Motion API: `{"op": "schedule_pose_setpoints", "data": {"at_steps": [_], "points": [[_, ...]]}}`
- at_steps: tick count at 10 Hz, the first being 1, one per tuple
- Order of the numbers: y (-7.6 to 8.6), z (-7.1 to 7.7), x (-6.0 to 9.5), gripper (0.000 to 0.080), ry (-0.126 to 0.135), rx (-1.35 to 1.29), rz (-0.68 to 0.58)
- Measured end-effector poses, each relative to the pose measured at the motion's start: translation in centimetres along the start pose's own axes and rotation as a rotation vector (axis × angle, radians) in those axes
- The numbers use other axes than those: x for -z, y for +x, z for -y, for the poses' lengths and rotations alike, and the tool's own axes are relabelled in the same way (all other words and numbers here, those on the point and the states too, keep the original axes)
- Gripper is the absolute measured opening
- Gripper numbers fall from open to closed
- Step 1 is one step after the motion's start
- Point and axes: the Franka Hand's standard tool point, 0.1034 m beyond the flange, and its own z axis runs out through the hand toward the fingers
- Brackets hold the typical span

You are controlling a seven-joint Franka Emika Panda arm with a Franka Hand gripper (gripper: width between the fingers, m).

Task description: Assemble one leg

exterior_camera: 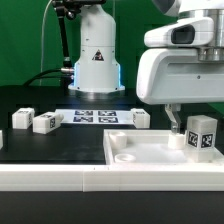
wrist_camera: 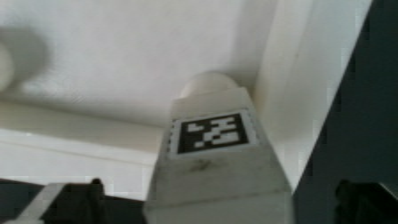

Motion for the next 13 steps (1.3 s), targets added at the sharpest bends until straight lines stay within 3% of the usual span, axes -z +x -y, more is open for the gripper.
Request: {"op": "schedule_pose_setpoints", "data": {"at_steps": [2, 3, 4, 5, 8, 13], "points": [[-0.01, -0.27, 0.01, 0.0629, -0.005, 0.051, 0.001], [-0.01, -0.28, 0.01, 0.0478, -0.005, 0.05, 0.001], [-0.01, -0.28, 0.01, 0.0478, -0.005, 0.05, 0.001], [-0.02, -0.26, 0.0, 0.0289, -0.005, 0.05, 0.001], [-0.05, -0.27, -0.04, 0.029, -0.004, 0.002, 0.001], [-0.06, -0.34, -0.05, 0.029, 0.0, -0.469, 0.001]]}}
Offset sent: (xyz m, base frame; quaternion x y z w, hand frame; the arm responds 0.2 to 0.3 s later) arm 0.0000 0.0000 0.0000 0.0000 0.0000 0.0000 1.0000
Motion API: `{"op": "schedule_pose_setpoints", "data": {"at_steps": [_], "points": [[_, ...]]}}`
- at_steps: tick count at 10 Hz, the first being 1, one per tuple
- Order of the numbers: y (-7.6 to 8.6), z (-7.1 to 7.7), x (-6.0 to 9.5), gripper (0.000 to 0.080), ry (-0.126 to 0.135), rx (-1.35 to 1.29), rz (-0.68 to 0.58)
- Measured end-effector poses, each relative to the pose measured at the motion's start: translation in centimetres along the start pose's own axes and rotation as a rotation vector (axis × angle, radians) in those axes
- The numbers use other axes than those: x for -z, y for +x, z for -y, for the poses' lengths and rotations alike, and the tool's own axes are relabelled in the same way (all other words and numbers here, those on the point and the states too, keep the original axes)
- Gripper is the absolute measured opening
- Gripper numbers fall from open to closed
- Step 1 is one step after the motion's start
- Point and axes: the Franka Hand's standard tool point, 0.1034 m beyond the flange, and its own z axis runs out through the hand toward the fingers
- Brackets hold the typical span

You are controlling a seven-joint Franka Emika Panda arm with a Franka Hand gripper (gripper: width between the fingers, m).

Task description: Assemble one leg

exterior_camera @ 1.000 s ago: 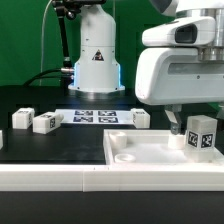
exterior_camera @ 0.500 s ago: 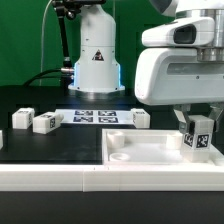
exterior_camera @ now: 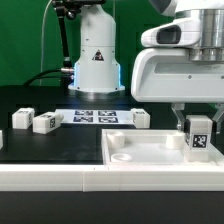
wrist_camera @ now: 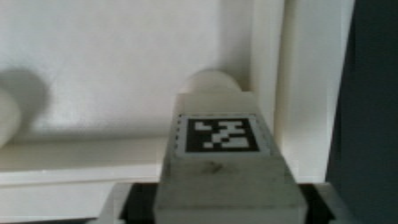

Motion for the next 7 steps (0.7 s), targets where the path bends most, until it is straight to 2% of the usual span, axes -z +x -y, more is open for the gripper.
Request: {"op": "schedule_pose_setpoints", "data": {"at_steps": [4, 7], "points": [[-0.2, -0.2, -0.1, 0.0291, -0.01, -0.315, -0.001], [-0.2, -1.2, 0.0, 0.0303, -0.042, -0.513, -0.018]]}}
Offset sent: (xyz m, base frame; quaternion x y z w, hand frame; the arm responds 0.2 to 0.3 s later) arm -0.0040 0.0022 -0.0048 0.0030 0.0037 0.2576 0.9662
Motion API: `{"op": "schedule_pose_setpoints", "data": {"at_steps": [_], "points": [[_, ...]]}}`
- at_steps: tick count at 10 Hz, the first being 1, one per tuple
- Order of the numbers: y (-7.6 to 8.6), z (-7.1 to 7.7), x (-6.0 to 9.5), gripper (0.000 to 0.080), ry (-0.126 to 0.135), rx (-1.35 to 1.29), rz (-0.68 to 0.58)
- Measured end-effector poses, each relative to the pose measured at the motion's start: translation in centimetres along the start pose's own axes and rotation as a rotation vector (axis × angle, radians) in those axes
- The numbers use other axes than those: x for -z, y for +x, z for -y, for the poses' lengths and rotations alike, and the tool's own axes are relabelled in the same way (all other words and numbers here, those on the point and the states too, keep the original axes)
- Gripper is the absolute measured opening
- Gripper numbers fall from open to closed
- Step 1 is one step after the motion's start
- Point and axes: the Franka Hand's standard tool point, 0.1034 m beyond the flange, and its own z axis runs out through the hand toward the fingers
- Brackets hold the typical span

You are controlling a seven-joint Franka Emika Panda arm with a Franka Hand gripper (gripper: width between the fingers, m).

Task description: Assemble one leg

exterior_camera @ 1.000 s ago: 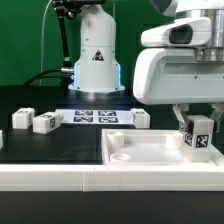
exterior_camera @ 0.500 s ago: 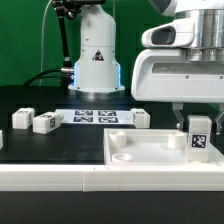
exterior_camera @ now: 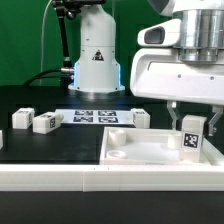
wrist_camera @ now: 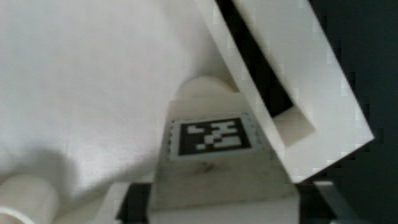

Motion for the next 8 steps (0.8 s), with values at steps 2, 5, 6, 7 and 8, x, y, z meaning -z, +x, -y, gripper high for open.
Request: {"op": "schedule_pose_setpoints", "data": {"at_steps": [2, 5, 6, 7, 8], "points": [[0.43, -0.73, 0.05, 0.031, -0.023, -0.077, -0.015], [0.44, -0.76, 0.05, 0.0492, -0.023, -0.087, -0.017], [0.44, -0.76, 0.04, 0.0599, -0.023, -0.087, -0.017], [0.44, -0.76, 0.04, 0.0635, -0.023, -0.087, -0.017], [0.44, -0.76, 0.04, 0.0635, -0.023, -0.087, -0.017]]}}
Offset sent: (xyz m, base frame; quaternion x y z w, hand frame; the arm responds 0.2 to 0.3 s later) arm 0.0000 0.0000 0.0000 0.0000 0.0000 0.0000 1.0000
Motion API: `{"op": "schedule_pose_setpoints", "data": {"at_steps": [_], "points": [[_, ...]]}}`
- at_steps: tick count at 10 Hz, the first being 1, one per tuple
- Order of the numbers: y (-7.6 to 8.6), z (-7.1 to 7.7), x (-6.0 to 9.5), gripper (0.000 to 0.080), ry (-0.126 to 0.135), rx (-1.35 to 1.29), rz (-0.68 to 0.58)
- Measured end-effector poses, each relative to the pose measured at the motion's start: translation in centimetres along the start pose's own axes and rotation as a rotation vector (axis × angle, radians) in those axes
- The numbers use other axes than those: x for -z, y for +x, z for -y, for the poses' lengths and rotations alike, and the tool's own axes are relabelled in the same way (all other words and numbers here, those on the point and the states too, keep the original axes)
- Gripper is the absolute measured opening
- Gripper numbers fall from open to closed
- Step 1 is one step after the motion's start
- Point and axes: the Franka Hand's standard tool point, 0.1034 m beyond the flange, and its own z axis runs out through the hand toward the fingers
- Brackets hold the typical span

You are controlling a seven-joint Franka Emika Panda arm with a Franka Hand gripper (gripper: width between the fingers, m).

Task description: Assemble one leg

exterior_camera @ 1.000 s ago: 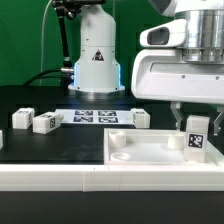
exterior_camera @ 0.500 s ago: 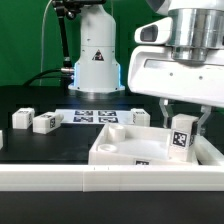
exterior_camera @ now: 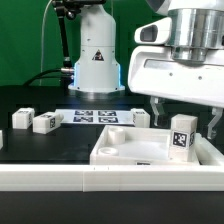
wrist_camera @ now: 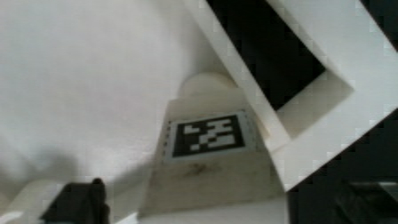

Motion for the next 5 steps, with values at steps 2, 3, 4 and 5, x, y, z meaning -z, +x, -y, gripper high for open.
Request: {"op": "schedule_pose_setpoints", "data": {"at_steps": [2, 3, 4, 5], "points": [[0.0, 0.0, 0.0, 0.0647, 0.0, 0.0, 0.0], [0.0, 0.0, 0.0, 0.0649, 0.0, 0.0, 0.0], [0.0, 0.0, 0.0, 0.0649, 0.0, 0.0, 0.0], [0.0, 0.0, 0.0, 0.0649, 0.0, 0.0, 0.0]]}}
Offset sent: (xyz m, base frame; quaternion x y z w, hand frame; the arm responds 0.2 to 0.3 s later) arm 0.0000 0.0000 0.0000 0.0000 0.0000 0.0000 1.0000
